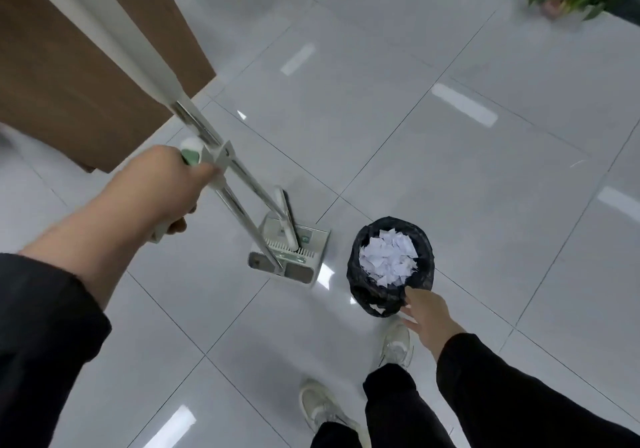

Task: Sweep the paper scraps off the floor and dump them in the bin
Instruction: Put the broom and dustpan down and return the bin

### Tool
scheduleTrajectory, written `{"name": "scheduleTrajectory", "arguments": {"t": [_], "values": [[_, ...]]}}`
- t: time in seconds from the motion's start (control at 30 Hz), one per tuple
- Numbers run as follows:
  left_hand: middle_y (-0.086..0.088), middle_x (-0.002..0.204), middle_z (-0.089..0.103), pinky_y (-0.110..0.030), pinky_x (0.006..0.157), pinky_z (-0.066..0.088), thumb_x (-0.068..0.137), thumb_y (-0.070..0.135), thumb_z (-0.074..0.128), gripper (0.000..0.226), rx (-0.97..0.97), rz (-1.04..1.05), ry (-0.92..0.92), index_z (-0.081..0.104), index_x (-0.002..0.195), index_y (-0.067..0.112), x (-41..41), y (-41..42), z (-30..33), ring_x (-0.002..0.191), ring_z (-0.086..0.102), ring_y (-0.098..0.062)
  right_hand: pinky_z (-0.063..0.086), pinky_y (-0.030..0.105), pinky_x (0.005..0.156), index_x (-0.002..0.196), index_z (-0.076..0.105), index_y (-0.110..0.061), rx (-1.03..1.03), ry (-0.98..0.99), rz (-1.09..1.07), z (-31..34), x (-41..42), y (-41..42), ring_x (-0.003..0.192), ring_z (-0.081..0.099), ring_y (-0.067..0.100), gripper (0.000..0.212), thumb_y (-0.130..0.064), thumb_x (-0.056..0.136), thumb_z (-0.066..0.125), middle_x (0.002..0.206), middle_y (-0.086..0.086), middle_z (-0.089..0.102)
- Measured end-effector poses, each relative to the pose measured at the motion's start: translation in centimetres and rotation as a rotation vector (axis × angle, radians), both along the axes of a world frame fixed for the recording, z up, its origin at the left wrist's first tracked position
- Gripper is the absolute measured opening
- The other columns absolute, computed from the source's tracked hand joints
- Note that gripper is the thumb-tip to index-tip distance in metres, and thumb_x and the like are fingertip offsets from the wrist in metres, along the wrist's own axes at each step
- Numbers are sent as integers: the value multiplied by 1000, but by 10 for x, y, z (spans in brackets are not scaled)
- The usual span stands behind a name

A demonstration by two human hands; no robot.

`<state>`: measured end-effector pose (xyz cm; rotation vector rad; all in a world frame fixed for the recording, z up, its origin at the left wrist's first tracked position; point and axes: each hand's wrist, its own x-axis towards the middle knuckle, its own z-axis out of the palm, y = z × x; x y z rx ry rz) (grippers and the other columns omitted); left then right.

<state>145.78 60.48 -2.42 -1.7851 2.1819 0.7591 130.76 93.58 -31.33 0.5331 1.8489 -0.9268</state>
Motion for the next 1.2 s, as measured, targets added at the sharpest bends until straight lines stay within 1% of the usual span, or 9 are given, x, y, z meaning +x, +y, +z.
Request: {"name": "scheduleTrajectory", "arguments": {"t": [0.27, 0.37, 0.5, 0.6, 0.67, 0.77, 0.9, 1.07, 1.2], "values": [[-14, 70, 68, -26, 48, 42, 103, 44, 52, 44, -28, -45, 38, 60, 91, 2, -35, 0, 2, 34, 50, -22, 55, 35, 67, 139, 49, -5, -97, -155, -284, -95, 9, 15, 87, 60, 24, 37, -17, 104, 48, 118, 8, 53], [-14, 68, 69, -26, 44, 43, 102, 45, 53, 44, -23, -57, 49, 59, 94, 3, -48, -4, -2, 30, 47, -19, 59, 32, 55, 146, 44, -7, -113, -181, -393, -133, 6, 23, 113, 61, 28, 41, -14, 105, 46, 116, 4, 58], [-13, 64, 69, -23, 35, 40, 101, 52, 53, 47, -49, -51, 39, 57, 99, 5, -56, -19, -3, 27, 47, -15, 55, 43, 95, 123, 59, -5, -92, -158, -332, -197, 9, 13, 124, 60, 34, 39, -35, 99, 53, 95, 2, 77], [-10, 52, 68, -26, 35, 43, 99, 57, 54, 50, -48, -36, 17, 57, 97, 7, -60, -27, -3, 26, 49, -16, 50, 30, 92, 110, 70, 0, 15, -112, -8, -213, 12, 4, 106, 67, 25, 59, -51, 79, 70, 101, 10, 74], [-8, 50, 67, -29, 38, 47, 98, 59, 54, 53, -52, -18, 6, 58, 97, 7, -63, -31, -2, 26, 51, -19, 50, 37, 100, 96, 74, -3, -133, -183, -337, -201, 6, -9, 116, 62, 26, 31, -31, 96, 61, 83, 8, 77], [-6, 49, 67, -30, 40, 49, 98, 60, 53, 54, -78, -21, -7, 59, 95, 6, -69, -36, -5, 26, 51, -20, 59, 40, 88, 139, 52, -3, -222, -358, -677, -201, 2, -24, 132, 48, 24, 36, -12, 108, 36, 102, 12, 74], [-7, 49, 67, -35, 48, 53, 96, 65, 53, 57, -79, -3, -33, 61, 96, 9, -74, -42, -4, 30, 54, -22, 44, 35, 94, 142, 48, -3, -121, -321, -785, -214, -2, -33, 106, 58, 29, 40, -22, 108, 43, 140, 12, 57], [-11, 53, 69, -36, 51, 54, 94, 67, 54, 63, -90, -19, -59, 66, 91, 5, -72, -47, -6, 36, 57, -25, 47, 37, 92, 87, 52, -15, -13, -276, -698, -211, -19, -44, 78, 53, 19, 22, -17, 107, 43, 114, 9, 54], [-11, 55, 70, -36, 53, 54, 95, 65, 53, 62, -59, -29, -35, 65, 94, 5, -65, -47, -2, 39, 57, -26, 44, 42, 104, 107, 51, 3, -94, -241, -680, -192, -22, -59, 78, 54, 23, 18, -5, 106, 36, 114, 17, 53]]}}
